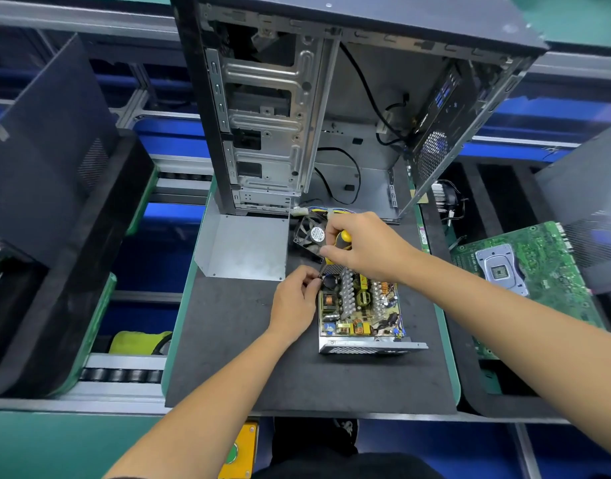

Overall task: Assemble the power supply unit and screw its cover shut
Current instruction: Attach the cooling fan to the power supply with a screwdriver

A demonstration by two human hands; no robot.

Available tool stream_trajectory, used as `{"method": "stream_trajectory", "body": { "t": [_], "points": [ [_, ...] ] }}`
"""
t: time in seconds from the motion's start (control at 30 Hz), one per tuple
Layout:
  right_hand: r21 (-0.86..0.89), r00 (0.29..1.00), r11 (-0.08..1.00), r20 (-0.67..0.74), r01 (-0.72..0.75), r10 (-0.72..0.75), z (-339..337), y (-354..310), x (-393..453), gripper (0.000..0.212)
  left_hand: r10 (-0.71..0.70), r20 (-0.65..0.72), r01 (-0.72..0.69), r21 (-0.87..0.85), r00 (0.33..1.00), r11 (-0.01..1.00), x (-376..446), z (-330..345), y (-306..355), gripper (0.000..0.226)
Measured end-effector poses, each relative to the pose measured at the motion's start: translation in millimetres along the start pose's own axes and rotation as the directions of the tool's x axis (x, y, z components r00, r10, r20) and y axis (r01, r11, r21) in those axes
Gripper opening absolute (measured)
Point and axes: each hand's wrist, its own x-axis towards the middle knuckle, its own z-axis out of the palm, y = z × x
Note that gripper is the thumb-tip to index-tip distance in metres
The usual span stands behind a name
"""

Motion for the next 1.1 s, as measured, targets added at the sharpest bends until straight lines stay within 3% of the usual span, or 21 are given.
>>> {"method": "stream_trajectory", "body": {
  "t": [0.27,0.57,1.1],
  "points": [
    [-0.010,1.000,1.000,0.011,0.002,-0.002,2,1,0,0.018,-0.114,0.094,0.122,-0.087,0.989,0.989,6,-6,5,0.011],
    [0.010,1.000,1.000,-0.013,0.001,-0.001,-6,1,1,0.020,-0.249,0.077,0.259,-0.184,0.965,0.948,3,-6,12,0.018],
    [0.033,1.000,0.999,0.025,0.016,-0.016,-2,-1,-3,0.019,-0.209,0.062,0.217,-0.158,0.976,0.963,2,-8,15,0.023]
  ]
}}
